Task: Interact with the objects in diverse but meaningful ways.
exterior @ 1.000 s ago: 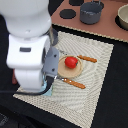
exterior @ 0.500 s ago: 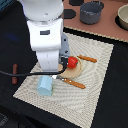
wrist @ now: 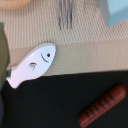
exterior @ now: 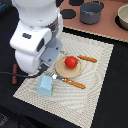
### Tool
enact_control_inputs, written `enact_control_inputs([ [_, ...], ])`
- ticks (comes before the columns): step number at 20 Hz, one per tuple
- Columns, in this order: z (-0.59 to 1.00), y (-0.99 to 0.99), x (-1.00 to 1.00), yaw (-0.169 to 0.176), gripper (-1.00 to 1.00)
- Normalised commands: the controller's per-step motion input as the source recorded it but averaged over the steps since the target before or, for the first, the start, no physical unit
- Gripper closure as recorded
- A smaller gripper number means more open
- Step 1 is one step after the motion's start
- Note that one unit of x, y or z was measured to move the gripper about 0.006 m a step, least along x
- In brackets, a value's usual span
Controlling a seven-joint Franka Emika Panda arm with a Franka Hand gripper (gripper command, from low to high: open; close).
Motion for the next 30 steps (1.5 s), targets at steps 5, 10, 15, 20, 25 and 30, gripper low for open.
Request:
enact_control_inputs([
  [5, -0.12, 0.52, -0.69, -0.08, -1.0],
  [10, -0.2, 0.5, -0.72, -0.073, -1.0],
  [15, -0.27, 0.42, -0.44, -0.073, -1.0],
  [20, -0.33, 0.34, -0.06, -0.095, -1.0],
  [25, -0.25, 0.43, -0.06, -0.081, -1.0],
  [30, -0.2, 0.23, -0.2, -0.019, -1.0],
])
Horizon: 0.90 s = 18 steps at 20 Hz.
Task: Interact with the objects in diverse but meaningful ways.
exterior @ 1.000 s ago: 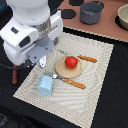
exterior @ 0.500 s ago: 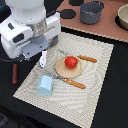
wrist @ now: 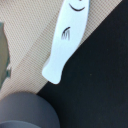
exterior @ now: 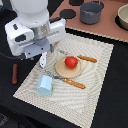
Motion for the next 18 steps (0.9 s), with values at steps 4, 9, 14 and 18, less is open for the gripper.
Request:
enact_control_inputs([
  [4, -0.18, 0.18, -0.22, -0.002, -1.0],
  [9, -0.35, 0.12, -0.27, 0.0, -1.0],
  [14, -0.44, 0.18, -0.31, 0.0, -1.0],
  [18, -0.43, 0.21, -0.39, 0.0, -1.0],
])
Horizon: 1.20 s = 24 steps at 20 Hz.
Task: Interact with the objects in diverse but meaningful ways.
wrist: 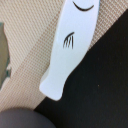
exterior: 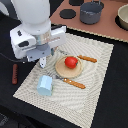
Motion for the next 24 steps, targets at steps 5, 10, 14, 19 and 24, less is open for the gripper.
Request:
enact_control_inputs([
  [5, -0.19, 0.28, -0.51, 0.0, -1.0],
  [10, 0.0, 0.31, -0.54, -0.009, -1.0],
  [14, 0.0, 0.32, -0.4, -0.043, -1.0],
  [19, -0.08, 0.3, -0.23, -0.084, -1.0],
  [24, -0.23, 0.27, -0.25, -0.089, -1.0],
])
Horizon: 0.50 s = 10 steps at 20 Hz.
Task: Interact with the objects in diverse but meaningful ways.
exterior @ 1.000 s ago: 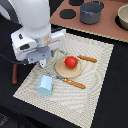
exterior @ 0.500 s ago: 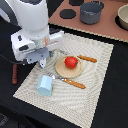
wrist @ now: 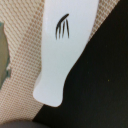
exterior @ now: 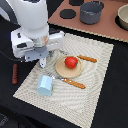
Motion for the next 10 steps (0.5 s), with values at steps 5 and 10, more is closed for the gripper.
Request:
enact_control_inputs([
  [5, -0.36, 0.26, -0.29, -0.049, -1.0],
  [10, -0.41, 0.19, -0.32, -0.017, -1.0],
])
